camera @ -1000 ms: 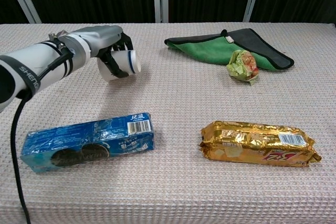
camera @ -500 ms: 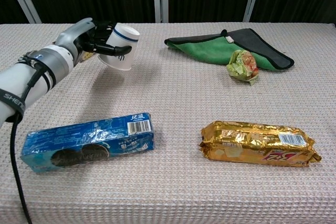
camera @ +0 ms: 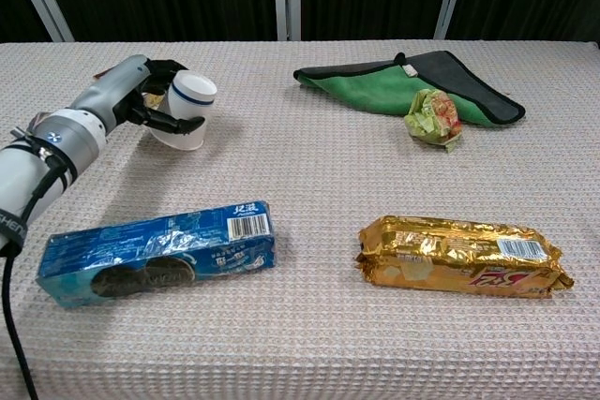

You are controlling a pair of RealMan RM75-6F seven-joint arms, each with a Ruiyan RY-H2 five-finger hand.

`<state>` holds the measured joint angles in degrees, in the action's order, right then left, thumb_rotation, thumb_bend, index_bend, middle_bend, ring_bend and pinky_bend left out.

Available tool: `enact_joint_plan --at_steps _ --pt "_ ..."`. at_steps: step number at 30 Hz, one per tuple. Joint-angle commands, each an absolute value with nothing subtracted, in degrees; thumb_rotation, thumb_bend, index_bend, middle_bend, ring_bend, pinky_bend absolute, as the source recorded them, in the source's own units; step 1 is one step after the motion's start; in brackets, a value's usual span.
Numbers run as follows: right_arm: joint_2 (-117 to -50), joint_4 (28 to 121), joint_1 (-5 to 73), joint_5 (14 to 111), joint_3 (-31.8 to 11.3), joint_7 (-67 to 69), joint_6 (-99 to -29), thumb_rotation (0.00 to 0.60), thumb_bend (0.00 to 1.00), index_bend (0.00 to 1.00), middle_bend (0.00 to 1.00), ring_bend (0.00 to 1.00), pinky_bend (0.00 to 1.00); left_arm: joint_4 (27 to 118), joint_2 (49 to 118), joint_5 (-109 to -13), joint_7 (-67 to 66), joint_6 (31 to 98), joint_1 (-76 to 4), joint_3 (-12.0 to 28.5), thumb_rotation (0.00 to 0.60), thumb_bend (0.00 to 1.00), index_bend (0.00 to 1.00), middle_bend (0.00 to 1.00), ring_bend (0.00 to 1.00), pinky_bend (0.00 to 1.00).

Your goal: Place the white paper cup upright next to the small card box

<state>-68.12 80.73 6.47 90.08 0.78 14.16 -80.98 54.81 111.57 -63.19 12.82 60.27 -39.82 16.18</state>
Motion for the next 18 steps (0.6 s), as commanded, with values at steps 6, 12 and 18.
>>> enact_joint_plan --at_steps 6,12,18 --pt "-67.9 80.7 6.2 90.4 0.9 14.2 -81.5 0.6 0.19 0.17 0.21 0.07 0.09 63.7 105.7 -63.2 7.7 61.7 -36.6 16.0 0.6 0.4 0.17 0.23 0.14 0.14" --pt "-67.6 81.0 6.3 90.7 0.8 14.2 -81.8 0.6 0.19 0.17 0.21 0.07 0.09 75.8 96.9 -62.9 2.8 61.4 -34.4 15.3 0.6 0.37 0.13 0.19 0.12 0.14" --pt "-67.5 81.1 6.6 91.3 0.7 14.1 -81.8 0.6 0.19 0.17 0.21 0.07 0.09 85.7 88.6 -56.6 -2.8 58.9 -33.0 15.8 0.6 0.33 0.12 0.18 0.12 0.14"
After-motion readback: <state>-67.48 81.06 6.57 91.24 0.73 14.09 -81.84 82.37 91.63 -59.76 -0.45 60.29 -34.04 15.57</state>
